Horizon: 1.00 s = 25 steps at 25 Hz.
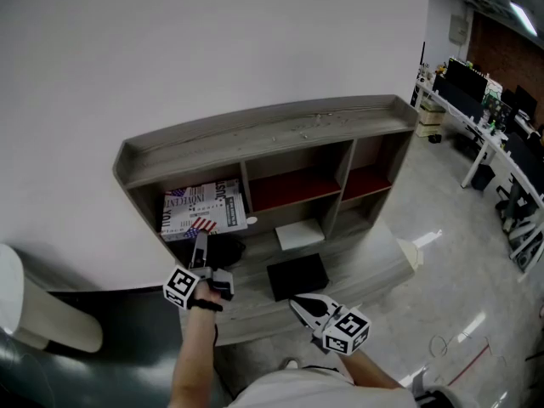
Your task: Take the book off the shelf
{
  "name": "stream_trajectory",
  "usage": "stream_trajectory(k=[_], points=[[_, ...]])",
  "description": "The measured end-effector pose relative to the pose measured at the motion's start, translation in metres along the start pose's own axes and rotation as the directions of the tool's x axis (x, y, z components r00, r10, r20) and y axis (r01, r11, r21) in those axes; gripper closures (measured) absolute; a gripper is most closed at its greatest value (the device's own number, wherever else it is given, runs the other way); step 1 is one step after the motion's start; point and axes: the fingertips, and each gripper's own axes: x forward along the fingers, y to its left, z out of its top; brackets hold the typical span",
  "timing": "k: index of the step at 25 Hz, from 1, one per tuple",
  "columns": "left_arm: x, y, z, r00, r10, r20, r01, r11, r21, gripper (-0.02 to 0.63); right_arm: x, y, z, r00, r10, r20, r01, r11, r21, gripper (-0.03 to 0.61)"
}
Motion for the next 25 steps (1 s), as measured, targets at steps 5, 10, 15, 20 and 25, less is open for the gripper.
stream_trajectory(k=[5, 10, 15, 20, 25], points=[[0.008, 0.019, 0.000, 0.994, 0.104, 0.022, -0.103, 0.993, -0.050, 0.175, 0.001, 0.000, -0.003, 1.000, 0.000, -0.002, 0.000, 1.000, 0.004, 0.555], [0.018, 0.015, 0.008, 0.989, 0.135, 0.062, -0.135, 0.991, -0.008, 0.176, -0.003, -0.004, -0.004, 1.000, -0.017, -0.005, 0.017, 1.000, 0.014, 0.555], [0.024, 0.021, 0.014, 0.980, 0.176, 0.089, -0.177, 0.984, -0.005, 0.176, -0.006, -0.007, -0.002, 1.000, -0.024, 0.001, 0.024, 1.000, 0.013, 0.557], [0.037, 0.022, 0.015, 0.980, 0.185, 0.069, -0.187, 0.982, 0.023, 0.176, -0.004, -0.009, 0.002, 1.000, -0.028, 0.005, 0.027, 1.000, 0.008, 0.555], [0.042, 0.024, 0.015, 0.980, 0.187, 0.072, -0.188, 0.982, 0.003, 0.176, -0.007, -0.016, 0.002, 0.999, -0.033, 0.007, 0.033, 0.999, 0.010, 0.555]])
